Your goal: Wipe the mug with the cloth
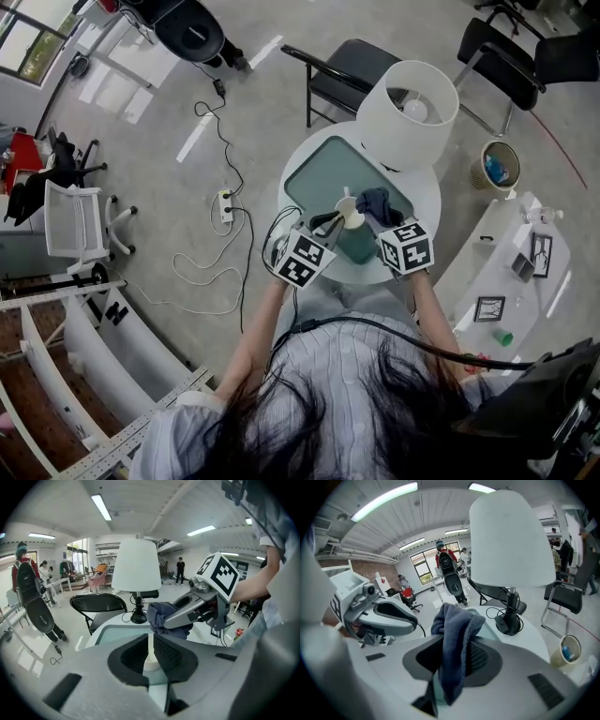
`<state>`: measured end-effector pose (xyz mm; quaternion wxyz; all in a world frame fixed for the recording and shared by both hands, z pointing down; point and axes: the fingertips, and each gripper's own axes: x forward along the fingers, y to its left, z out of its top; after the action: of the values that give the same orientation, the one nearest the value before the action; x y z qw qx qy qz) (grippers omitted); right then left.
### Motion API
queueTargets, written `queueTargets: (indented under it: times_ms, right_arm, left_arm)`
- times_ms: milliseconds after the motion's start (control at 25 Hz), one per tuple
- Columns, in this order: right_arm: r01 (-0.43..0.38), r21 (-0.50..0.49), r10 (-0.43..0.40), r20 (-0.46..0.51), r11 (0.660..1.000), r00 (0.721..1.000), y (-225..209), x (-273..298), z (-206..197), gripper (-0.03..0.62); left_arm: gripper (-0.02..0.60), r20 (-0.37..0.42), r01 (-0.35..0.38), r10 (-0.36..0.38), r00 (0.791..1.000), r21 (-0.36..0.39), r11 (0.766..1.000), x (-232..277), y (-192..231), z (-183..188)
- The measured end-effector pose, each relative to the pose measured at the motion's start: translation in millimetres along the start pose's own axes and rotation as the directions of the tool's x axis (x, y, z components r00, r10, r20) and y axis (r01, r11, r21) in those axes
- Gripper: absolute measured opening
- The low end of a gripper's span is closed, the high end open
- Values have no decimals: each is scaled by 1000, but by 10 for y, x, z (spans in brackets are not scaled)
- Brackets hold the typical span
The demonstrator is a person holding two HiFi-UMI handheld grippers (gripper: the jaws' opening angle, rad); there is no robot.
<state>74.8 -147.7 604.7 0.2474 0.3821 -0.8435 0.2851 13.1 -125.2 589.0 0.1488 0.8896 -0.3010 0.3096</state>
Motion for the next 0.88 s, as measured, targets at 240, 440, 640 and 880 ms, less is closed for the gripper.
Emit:
queueTargets:
  times_ms: [240, 440, 640, 880]
  right_arm:
    - [-14, 51, 11, 62, 999, 998, 265, -78, 138, 109]
    - [-11, 93, -1, 129, 996, 992, 513, -165, 242, 109]
    - [2, 146, -27, 164, 989, 986, 860, -207, 214, 109]
    - [36, 181, -67, 167, 983, 984, 1434, -250, 5, 109]
  left_arm:
    - [40, 83, -81, 97, 992, -185, 979, -372, 146, 98]
    - [38, 154, -74, 144, 978, -385, 920, -677, 265, 45]
    - [28, 210, -15, 149, 966, -532, 847, -1067, 318, -151]
    - [21, 173, -4, 99, 980, -480, 877, -1590, 145, -638]
